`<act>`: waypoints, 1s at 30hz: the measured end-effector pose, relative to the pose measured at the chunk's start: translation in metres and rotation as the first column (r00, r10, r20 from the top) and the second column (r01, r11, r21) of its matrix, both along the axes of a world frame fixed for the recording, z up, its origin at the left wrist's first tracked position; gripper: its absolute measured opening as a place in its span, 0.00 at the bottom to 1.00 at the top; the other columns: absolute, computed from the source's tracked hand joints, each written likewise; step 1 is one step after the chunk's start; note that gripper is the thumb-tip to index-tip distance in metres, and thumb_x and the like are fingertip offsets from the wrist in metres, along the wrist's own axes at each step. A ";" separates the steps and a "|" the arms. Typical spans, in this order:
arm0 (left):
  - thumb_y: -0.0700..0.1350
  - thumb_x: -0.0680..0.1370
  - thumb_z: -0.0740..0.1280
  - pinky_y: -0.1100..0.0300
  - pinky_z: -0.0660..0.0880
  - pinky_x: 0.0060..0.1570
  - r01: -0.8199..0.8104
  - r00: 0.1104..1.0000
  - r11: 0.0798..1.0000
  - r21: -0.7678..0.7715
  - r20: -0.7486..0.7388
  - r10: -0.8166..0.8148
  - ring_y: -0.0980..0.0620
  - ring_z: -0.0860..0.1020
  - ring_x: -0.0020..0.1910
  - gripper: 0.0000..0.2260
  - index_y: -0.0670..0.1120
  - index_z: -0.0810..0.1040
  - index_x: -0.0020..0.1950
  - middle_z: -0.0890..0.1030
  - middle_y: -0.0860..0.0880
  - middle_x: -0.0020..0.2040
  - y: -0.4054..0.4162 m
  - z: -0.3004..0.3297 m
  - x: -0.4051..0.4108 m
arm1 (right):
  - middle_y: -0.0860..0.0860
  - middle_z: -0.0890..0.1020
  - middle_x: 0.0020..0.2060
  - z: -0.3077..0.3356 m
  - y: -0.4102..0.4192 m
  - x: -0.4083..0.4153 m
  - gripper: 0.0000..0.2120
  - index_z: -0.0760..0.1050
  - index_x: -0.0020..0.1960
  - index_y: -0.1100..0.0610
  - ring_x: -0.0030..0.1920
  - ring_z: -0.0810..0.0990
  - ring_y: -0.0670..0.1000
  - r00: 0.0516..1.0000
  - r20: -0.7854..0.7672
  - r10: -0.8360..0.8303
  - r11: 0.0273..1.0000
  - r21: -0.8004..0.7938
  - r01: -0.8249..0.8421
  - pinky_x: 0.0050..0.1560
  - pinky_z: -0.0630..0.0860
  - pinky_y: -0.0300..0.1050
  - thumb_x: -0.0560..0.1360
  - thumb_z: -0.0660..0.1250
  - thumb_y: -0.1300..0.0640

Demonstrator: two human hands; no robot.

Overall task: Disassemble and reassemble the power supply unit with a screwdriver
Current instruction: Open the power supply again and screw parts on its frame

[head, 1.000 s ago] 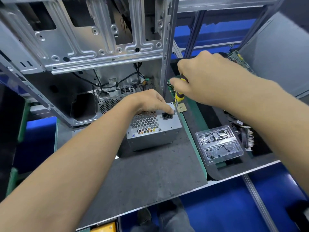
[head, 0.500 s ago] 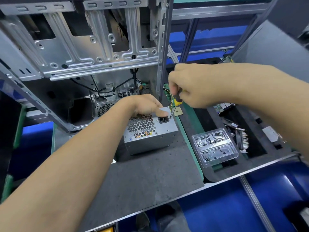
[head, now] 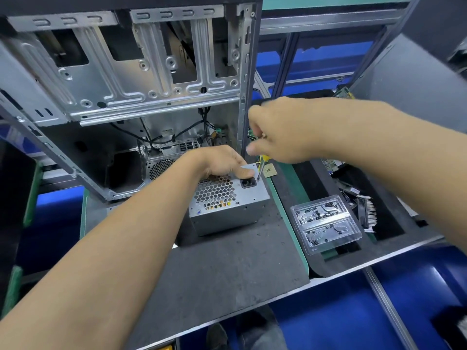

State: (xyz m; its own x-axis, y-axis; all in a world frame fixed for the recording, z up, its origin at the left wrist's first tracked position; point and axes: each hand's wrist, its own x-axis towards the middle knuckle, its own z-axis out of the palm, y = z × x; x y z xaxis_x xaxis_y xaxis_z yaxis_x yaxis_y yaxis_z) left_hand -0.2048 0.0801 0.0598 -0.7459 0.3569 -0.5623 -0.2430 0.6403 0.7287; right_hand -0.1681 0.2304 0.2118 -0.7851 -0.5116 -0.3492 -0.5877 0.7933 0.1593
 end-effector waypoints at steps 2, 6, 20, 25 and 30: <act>0.51 0.74 0.75 0.49 0.72 0.63 -0.003 1.000 1.000 0.009 -0.001 0.003 0.49 0.75 0.46 0.16 0.40 0.85 0.53 0.82 0.46 0.47 0.000 0.000 0.000 | 0.51 0.69 0.54 0.002 -0.001 -0.002 0.02 0.68 0.50 0.49 0.41 0.71 0.49 0.996 0.066 0.056 0.998 -0.034 -0.054 0.43 0.72 0.49 0.80 0.61 0.53; 0.52 0.74 0.74 0.51 0.73 0.60 0.002 1.000 1.000 -0.016 -0.009 -0.002 0.49 0.75 0.47 0.14 0.43 0.86 0.51 0.83 0.48 0.46 0.000 -0.001 -0.001 | 0.53 0.66 0.40 -0.001 -0.003 -0.002 0.10 0.74 0.54 0.52 0.34 0.64 0.54 0.997 -0.079 0.024 0.998 0.065 -0.018 0.40 0.70 0.50 0.82 0.60 0.47; 0.52 0.73 0.76 0.55 0.71 0.54 -0.007 1.000 1.000 0.017 -0.021 0.007 0.50 0.75 0.46 0.09 0.48 0.86 0.48 0.82 0.50 0.44 -0.002 -0.005 -0.002 | 0.52 0.69 0.52 0.007 -0.003 0.000 0.07 0.69 0.55 0.51 0.47 0.76 0.57 0.995 0.089 -0.043 0.998 0.038 0.040 0.50 0.75 0.55 0.81 0.59 0.49; 0.53 0.74 0.75 0.54 0.73 0.54 -0.007 1.000 1.000 -0.002 -0.011 0.007 0.50 0.75 0.47 0.10 0.47 0.87 0.47 0.83 0.48 0.47 -0.002 -0.004 -0.001 | 0.53 0.65 0.37 0.000 -0.004 -0.002 0.18 0.66 0.41 0.56 0.43 0.70 0.60 0.996 -0.091 0.013 0.997 0.070 -0.006 0.42 0.71 0.53 0.82 0.58 0.44; 0.54 0.72 0.76 0.55 0.73 0.50 -0.017 0.999 1.000 0.011 -0.027 0.017 0.52 0.76 0.47 0.12 0.47 0.87 0.49 0.84 0.47 0.49 -0.002 -0.005 0.000 | 0.52 0.67 0.53 0.003 -0.005 0.000 0.07 0.66 0.54 0.51 0.52 0.74 0.59 0.998 0.067 0.020 0.999 0.046 -0.023 0.54 0.76 0.58 0.78 0.63 0.55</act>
